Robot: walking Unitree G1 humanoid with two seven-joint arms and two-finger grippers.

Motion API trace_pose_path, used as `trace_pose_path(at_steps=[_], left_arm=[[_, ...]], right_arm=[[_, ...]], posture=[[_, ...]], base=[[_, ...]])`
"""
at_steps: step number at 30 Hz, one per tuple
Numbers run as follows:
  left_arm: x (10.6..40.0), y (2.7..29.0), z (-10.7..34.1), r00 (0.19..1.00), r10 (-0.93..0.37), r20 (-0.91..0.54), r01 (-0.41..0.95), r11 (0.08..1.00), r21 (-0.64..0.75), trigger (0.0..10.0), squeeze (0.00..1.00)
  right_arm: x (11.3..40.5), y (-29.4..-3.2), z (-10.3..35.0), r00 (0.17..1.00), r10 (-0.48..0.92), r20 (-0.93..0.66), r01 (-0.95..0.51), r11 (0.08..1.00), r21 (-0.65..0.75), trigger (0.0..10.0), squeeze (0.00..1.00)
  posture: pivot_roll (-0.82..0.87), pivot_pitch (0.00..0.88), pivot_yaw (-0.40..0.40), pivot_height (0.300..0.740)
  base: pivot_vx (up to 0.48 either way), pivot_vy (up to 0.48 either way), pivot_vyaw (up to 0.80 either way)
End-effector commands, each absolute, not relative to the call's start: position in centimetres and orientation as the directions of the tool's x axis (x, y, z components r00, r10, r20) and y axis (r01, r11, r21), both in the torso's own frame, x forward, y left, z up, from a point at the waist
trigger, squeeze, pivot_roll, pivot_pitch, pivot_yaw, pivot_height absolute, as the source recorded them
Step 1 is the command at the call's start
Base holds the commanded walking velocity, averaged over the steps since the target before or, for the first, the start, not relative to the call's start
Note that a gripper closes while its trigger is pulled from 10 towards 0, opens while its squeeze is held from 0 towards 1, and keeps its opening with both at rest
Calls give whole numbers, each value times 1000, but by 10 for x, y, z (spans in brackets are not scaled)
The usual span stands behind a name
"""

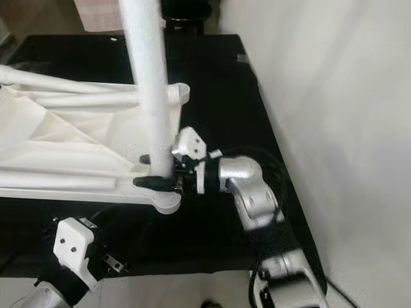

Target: Building children table

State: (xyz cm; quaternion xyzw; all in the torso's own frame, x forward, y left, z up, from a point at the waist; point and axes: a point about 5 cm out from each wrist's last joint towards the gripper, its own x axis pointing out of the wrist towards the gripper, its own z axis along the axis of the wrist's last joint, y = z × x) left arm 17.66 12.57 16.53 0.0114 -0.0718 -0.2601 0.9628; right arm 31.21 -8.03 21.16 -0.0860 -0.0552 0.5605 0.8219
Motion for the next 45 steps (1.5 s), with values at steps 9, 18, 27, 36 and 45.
trace_pose_path(at_steps=[9,18,27,36,45], left_arm=[[181,131,159,854,-510,108,506,860,63,10000,0],[187,132,156,858,-502,112,497,865,71,10000,0],[188,129,157,850,-513,117,510,858,63,10000,0],[185,127,159,851,-510,123,507,860,59,10000,0],[180,126,160,851,-512,120,509,859,54,10000,0]], right_arm=[[267,-59,163,871,476,-124,-482,876,-20,0,0],[279,-38,182,730,683,-22,-677,727,113,10000,1000],[277,-56,204,270,963,20,-961,271,-55,10000,827],[312,-75,216,91,990,-108,-988,77,-130,10000,0],[322,-75,219,-18,991,-130,-996,-29,-82,5059,0]], posture=[[14,191,-9,740],[19,160,-15,740],[26,166,-17,740],[36,187,-19,740],[42,207,-27,740]], base=[[0,0,0],[0,0,0],[0,0,0],[0,0,0],[0,0,0]])
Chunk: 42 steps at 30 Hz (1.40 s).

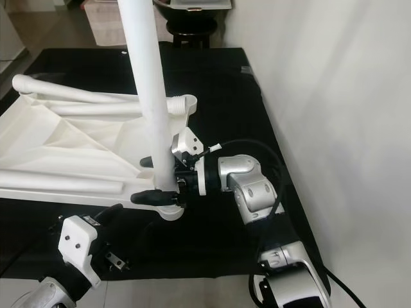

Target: Building children table

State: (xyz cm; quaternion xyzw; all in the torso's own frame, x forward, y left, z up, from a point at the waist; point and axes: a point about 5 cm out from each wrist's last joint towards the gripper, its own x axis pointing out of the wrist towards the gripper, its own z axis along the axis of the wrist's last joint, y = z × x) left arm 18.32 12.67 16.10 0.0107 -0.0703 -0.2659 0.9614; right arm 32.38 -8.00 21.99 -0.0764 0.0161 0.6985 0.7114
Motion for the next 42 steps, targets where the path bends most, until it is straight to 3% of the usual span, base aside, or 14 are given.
trace_pose_path(at_steps=[1,2,8,14,18,19,20,21,27,32,33,36,37,42], left_arm=[[180,126,160,851,-512,120,509,859,54,10000,0],[180,125,160,851,-512,120,509,859,52,10000,0],[179,124,161,850,-513,121,511,858,48,10000,0],[179,123,161,850,-512,124,511,858,43,10000,0],[181,125,161,852,-508,125,507,861,44,10000,0],[181,125,161,852,-508,125,507,861,44,10000,0],[182,126,161,853,-508,125,506,861,45,10000,0],[183,126,161,852,-508,125,506,861,45,10000,0],[188,125,159,852,-509,123,507,861,52,10000,0],[189,125,158,855,-504,123,502,863,53,10000,0],[189,126,159,861,-493,129,490,870,52,10000,0],[189,126,159,862,-489,131,487,872,52,10000,0],[189,126,160,862,-489,132,486,872,52,10000,0],[188,125,160,859,-495,128,493,869,51,10000,0]], right_arm=[[322,-75,219,-18,991,-130,-996,-29,-82,5059,0],[322,-76,217,-21,991,-133,-997,-31,-74,157,0],[324,-83,208,0,989,-151,-998,-9,-60,0,0],[315,-107,196,159,979,-127,-987,156,-35,0,0],[291,-110,169,494,855,-158,-864,503,15,0,0],[291,-110,169,494,855,-158,-864,503,15,0,0],[288,-105,165,599,784,-164,-795,607,-2,0,0],[288,-105,160,840,512,-176,-518,855,16,0,0],[277,-48,168,845,520,-124,-511,854,98,0,0],[284,-47,160,813,566,-138,-560,824,82,0,0],[291,-53,166,778,618,-117,-612,786,87,10000,0],[292,-54,170,759,643,-104,-636,766,94,10000,0],[293,-52,180,687,725,-58,-717,689,106,10000,1000],[291,-55,205,390,921,12,-921,390,-15,10000,1000]], posture=[[42,207,-27,740],[41,213,-29,740],[28,223,-29,740],[12,224,-41,740],[-15,217,-39,740],[-15,217,-39,740],[-19,214,-38,740],[-32,212,-32,740],[-11,182,-27,740],[-8,179,-36,740],[-13,182,-37,740],[-13,183,-36,740],[-8,183,-37,740],[1,193,-32,740]], base=[[0,0,0],[0,0,0],[0,0,0],[0,0,0],[0,0,0],[0,0,0],[0,0,0],[0,0,0],[0,0,0],[0,0,0],[0,0,0],[0,0,0],[0,0,0],[0,0,0]])
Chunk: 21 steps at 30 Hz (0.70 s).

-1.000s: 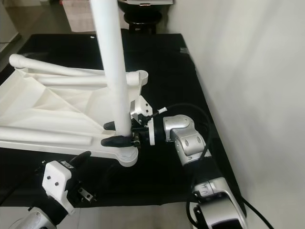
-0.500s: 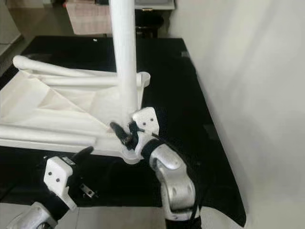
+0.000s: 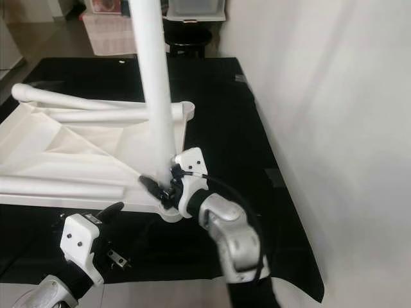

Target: Building children table

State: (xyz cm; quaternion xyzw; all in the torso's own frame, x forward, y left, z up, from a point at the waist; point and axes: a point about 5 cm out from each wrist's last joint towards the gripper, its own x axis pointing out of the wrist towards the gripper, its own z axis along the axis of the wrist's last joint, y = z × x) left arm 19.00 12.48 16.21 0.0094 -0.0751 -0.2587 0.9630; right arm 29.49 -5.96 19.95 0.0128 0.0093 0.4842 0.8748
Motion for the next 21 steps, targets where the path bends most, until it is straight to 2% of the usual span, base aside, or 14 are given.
trace_pose_path(at_steps=[1,2,3,4,5,6,8,9,12,17,18,20,21], left_arm=[[188,125,160,859,-495,128,493,869,51,10000,0],[187,125,160,859,-496,128,494,868,51,10000,0],[187,125,160,859,-496,128,494,868,51,10000,0],[187,125,161,858,-497,128,495,868,51,10000,0],[186,124,161,858,-497,128,495,867,51,10000,0],[186,124,161,858,-497,128,495,867,51,10000,0],[185,124,162,858,-497,129,495,868,52,10000,0],[185,124,162,858,-497,129,495,868,52,10000,0],[182,124,163,859,-496,125,494,868,51,10000,0],[179,124,164,858,-499,122,497,867,50,10000,0],[178,124,164,858,-500,120,498,866,49,10000,0],[177,124,164,857,-501,119,499,865,49,10000,0],[176,124,164,857,-502,118,500,865,49,10000,0]], right_arm=[[291,-55,205,390,921,12,-921,390,-15,10000,1000],[290,-57,207,340,940,-4,-939,339,-52,10000,1000],[290,-57,207,340,940,-4,-939,339,-52,10000,1000],[293,-60,209,295,955,-27,-952,292,-88,10000,0],[298,-62,211,253,966,-47,-963,247,-107,10000,0],[298,-62,211,253,966,-47,-963,247,-107,10000,0],[308,-66,213,176,980,-94,-977,163,-135,10000,0],[308,-66,213,176,980,-94,-977,163,-135,10000,0],[318,-66,217,92,986,-141,-987,71,-144,10000,0],[324,-64,216,36,980,-196,-990,8,-139,10000,0],[325,-64,217,26,980,-199,-991,0,-132,8588,0],[327,-65,217,15,980,-199,-992,-11,-127,8588,0],[328,-66,217,-2,980,-201,-992,-27,-121,0,0]], posture=[[1,193,-32,740],[2,194,-32,740],[2,194,-32,740],[9,199,-34,740],[10,201,-34,740],[10,201,-34,740],[14,212,-33,740],[14,212,-33,740],[22,227,-30,740],[33,241,-29,740],[35,247,-28,740],[35,247,-28,740],[37,253,-28,740]], base=[[0,0,0],[0,0,0],[0,0,0],[0,0,0],[0,0,0],[0,0,0],[0,0,0],[0,0,0],[0,0,0],[0,0,0],[0,0,0],[0,0,0],[0,0,0]])
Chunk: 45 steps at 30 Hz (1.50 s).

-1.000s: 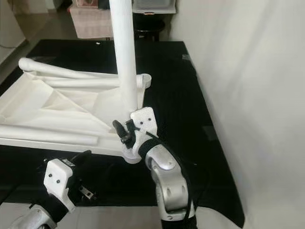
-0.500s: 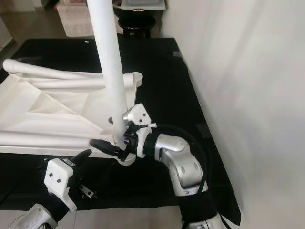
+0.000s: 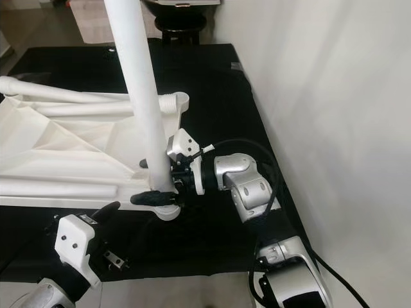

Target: Building children table

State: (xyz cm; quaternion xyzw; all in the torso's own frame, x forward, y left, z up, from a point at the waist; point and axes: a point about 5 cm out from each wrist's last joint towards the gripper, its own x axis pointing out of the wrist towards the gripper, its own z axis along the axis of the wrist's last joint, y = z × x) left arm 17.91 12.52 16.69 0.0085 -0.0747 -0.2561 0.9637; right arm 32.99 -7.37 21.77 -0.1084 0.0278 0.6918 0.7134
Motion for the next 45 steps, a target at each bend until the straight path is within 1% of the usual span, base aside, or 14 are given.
trace_pose_path(at_steps=[1,11,13,16,19,21,24,34,35,39,41,42,44,45], left_arm=[[175,124,164,856,-503,117,501,864,48,10000,0],[173,123,165,855,-507,112,505,862,45,10000,0],[173,125,165,856,-506,110,504,863,43,10000,0],[174,126,164,856,-506,109,504,863,42,10000,0],[175,129,164,854,-509,105,507,861,49,10000,0],[175,129,164,854,-509,105,507,861,49,10000,0],[181,132,164,857,-505,105,501,863,59,10000,0],[185,133,162,857,-506,101,502,863,62,10000,0],[185,132,163,862,-494,110,490,869,62,10000,0],[185,131,164,866,-486,117,483,874,62,10000,0],[185,131,165,864,-489,118,485,872,60,10000,0],[184,130,165,864,-490,118,487,871,59,10000,0],[184,130,165,863,-491,118,488,871,59,10000,0],[184,130,165,862,-493,118,490,870,58,10000,0]], right_arm=[[328,-67,218,-18,980,-198,-993,-41,-112,0,0],[332,-82,213,58,984,-168,-994,40,-106,0,0],[322,-112,207,231,964,-133,-970,217,-111,0,0],[317,-121,206,300,946,-120,-952,289,-102,0,0],[309,-127,196,773,629,-79,-634,763,-130,0,0],[309,-127,196,773,629,-79,-634,763,-130,0,0],[289,-97,183,926,367,-86,-373,926,-62,0,0],[320,-96,198,936,349,-37,-350,936,-35,0,0],[321,-80,215,852,523,31,-523,852,19,10000,1000],[316,-70,235,693,711,119,-716,698,2,10000,1000],[310,-68,244,530,840,114,-838,539,-78,10000,1000],[307,-69,246,432,899,80,-886,439,-148,10000,0],[305,-70,247,370,927,51,-908,373,-189,10000,0],[307,-73,246,262,965,-16,-936,250,-247,10000,0]], posture=[[38,257,-27,740],[31,262,-25,740],[2,256,-14,740],[0,255,-13,740],[3,253,-14,740],[3,253,-14,740],[-25,236,24,740],[-6,217,6,740],[-2,224,-2,740],[0,229,-5,740],[3,231,-5,740],[5,233,-4,740],[6,234,-5,740],[12,239,-8,740]], base=[[0,0,0],[0,0,0],[0,0,0],[0,0,0],[0,0,0],[0,0,0],[0,0,0],[0,0,0],[0,0,0],[0,0,0],[0,0,0],[0,0,0],[0,0,0],[0,0,0]])
